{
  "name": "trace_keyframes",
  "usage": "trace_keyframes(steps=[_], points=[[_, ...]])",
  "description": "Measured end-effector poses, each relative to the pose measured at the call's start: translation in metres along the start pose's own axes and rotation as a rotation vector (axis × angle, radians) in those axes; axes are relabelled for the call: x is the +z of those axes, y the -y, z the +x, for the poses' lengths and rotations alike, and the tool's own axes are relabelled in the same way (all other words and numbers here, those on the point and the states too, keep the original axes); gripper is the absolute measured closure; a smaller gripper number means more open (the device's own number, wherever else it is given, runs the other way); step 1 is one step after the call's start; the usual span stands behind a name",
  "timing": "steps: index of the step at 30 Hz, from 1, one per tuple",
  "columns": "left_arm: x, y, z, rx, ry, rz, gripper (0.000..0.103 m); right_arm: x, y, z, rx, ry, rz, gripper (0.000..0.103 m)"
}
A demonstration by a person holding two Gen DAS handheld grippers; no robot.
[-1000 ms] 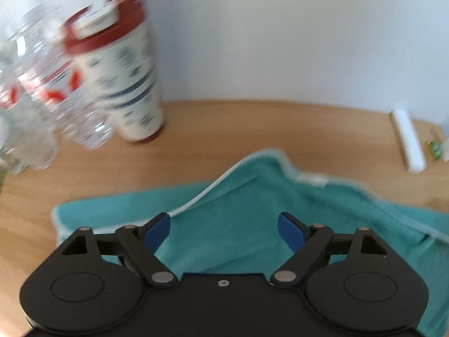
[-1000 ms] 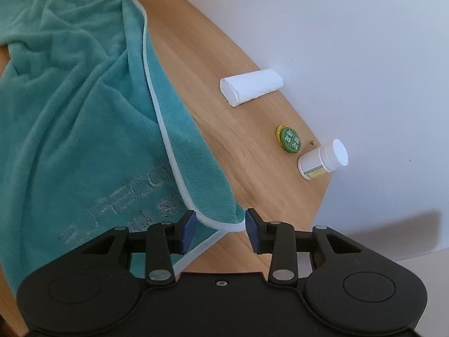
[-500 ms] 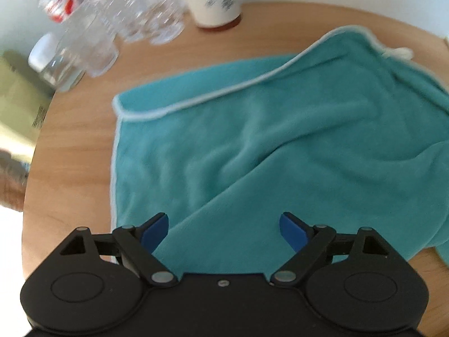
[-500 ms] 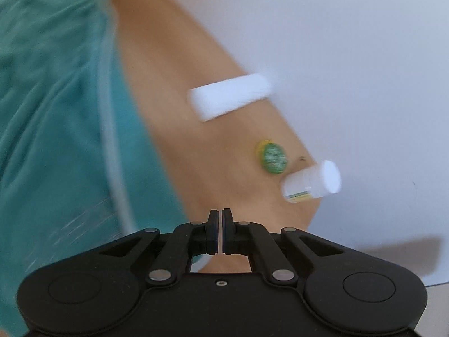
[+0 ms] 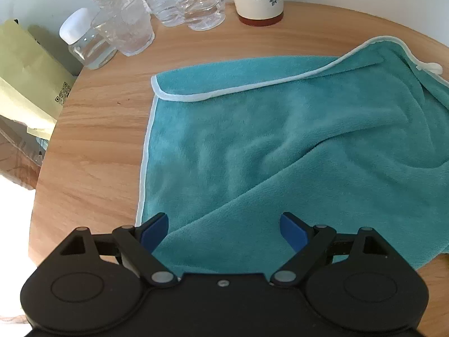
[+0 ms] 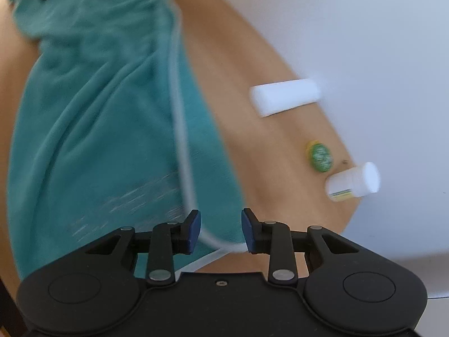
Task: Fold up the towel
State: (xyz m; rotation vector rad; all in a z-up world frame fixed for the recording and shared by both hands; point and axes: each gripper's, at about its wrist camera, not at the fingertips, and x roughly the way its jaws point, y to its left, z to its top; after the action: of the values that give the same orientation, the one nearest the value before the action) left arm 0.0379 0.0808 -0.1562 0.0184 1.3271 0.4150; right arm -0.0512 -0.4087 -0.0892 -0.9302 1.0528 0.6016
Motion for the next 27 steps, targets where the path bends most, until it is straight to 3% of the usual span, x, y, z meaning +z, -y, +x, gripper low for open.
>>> trace_keyframes(steps=[2, 7, 8, 9, 15, 23, 25, 27], points=[[-0.002, 0.000, 0.001, 0.011, -0.006, 0.006, 0.015, -0.003, -0.008, 0.002, 0.006, 0.000, -0.009, 0.067], [-0.003, -0.002, 0.002, 0.009, -0.013, -0.005, 0.015, -0.006, -0.023, 0.017, -0.116, 0.000, -0.148, 0.071], [-0.002, -0.001, 0.002, 0.011, -0.013, -0.005, 0.014, -0.006, -0.025, 0.017, -0.140, 0.003, -0.171, 0.090], [-0.002, -0.001, 0.002, 0.013, -0.013, -0.006, 0.012, -0.005, -0.025, 0.020, -0.149, -0.014, -0.188, 0.101], [-0.003, -0.002, 0.002, 0.021, -0.018, -0.020, 0.010, 0.009, 0.008, 0.006, -0.166, 0.019, -0.047, 0.101], [-0.002, -0.003, 0.003, 0.033, -0.023, -0.026, 0.005, 0.034, 0.076, 0.047, -0.204, 0.004, 0.103, 0.100], [-0.002, -0.003, 0.003, 0.038, -0.027, -0.021, 0.005, 0.033, 0.081, 0.058, -0.224, -0.014, 0.101, 0.096], [-0.001, -0.002, 0.003, 0.046, -0.031, -0.015, 0.005, 0.031, 0.084, 0.058, -0.220, -0.018, 0.100, 0.081]])
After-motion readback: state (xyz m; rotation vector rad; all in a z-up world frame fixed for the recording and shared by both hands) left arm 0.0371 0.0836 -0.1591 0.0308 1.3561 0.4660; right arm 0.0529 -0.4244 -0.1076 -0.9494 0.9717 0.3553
